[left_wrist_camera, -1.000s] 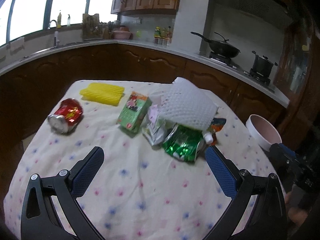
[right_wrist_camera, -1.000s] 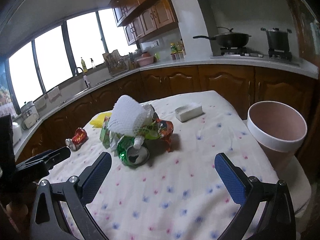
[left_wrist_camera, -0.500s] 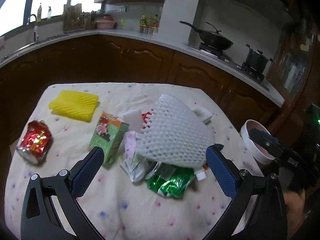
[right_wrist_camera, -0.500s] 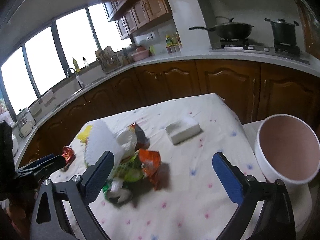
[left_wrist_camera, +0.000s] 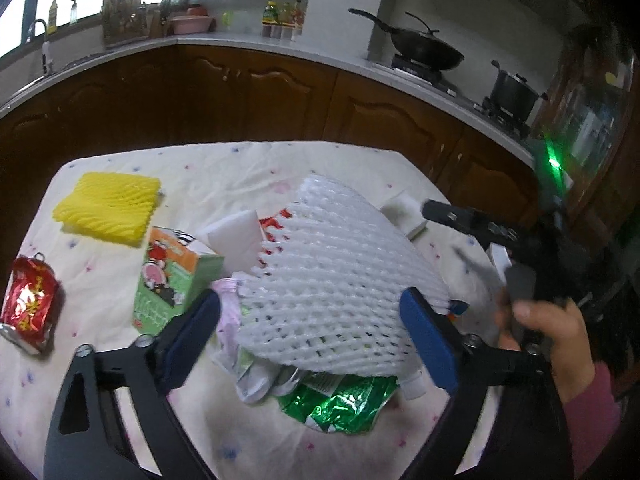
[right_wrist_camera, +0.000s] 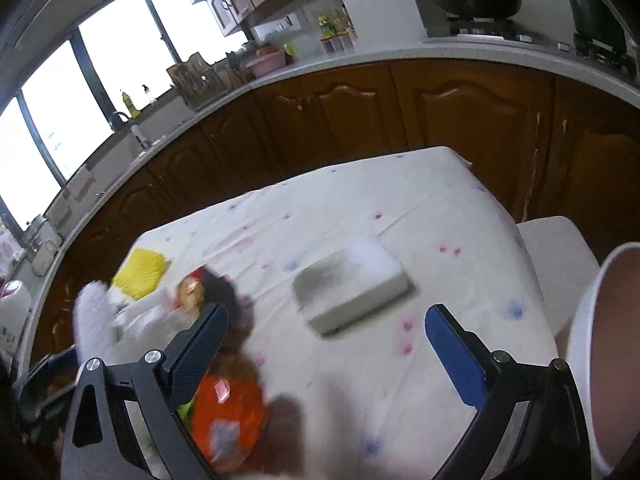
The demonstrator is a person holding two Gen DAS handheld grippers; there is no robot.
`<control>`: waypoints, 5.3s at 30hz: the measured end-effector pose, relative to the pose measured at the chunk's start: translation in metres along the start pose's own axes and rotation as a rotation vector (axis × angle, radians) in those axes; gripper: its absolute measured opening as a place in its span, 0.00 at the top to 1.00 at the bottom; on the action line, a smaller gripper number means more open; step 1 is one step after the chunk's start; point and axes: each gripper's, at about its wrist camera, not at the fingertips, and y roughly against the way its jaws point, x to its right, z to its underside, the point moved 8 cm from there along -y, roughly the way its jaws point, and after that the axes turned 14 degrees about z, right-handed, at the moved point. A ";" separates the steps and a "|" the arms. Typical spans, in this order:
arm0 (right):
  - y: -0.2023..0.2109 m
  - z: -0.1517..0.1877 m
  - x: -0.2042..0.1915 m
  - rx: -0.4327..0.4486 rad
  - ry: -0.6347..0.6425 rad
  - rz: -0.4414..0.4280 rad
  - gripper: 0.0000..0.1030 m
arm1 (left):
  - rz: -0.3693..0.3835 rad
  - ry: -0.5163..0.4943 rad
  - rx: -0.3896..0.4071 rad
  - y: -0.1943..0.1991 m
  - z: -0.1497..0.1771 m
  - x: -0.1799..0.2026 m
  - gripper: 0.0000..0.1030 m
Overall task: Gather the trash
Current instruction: 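Grasp the white foam net with the left tool while the right tool grasps the white sponge, then carry both items to the white bin and open both tools to drop them, then move both tools back over the remaining trash on the table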
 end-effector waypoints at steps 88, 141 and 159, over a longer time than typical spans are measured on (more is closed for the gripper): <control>0.130 0.039 0.298 0.149 -0.294 0.311 0.62 | 0.384 -0.266 -0.287 -0.197 -0.002 0.298 0.58; 0.144 0.072 0.078 0.133 -0.173 -0.066 0.11 | 0.102 0.081 0.078 0.051 0.036 0.028 0.28; 0.116 0.080 0.001 0.090 -0.087 -0.141 0.11 | -0.021 0.142 0.107 0.078 0.040 -0.054 0.27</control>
